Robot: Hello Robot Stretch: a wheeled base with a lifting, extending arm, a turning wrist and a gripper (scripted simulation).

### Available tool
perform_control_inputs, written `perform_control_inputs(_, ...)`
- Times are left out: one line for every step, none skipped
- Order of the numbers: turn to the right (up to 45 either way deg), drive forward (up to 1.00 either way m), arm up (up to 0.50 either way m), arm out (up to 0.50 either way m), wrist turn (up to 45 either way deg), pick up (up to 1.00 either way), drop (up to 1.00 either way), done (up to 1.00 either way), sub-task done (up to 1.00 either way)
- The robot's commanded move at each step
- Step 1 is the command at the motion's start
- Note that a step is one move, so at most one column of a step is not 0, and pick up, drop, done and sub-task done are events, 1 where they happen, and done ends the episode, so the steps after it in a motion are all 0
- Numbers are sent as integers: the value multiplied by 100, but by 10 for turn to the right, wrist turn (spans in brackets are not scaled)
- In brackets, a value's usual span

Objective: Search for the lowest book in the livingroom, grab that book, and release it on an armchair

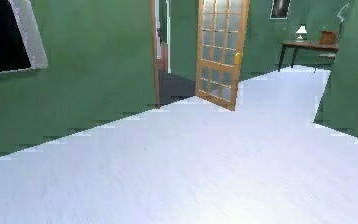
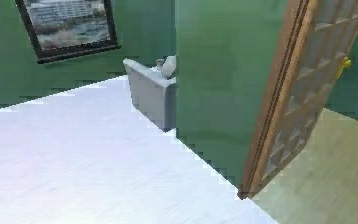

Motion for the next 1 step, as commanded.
perform_control_inputs(0,100,0,0,0,0,0,0,0)
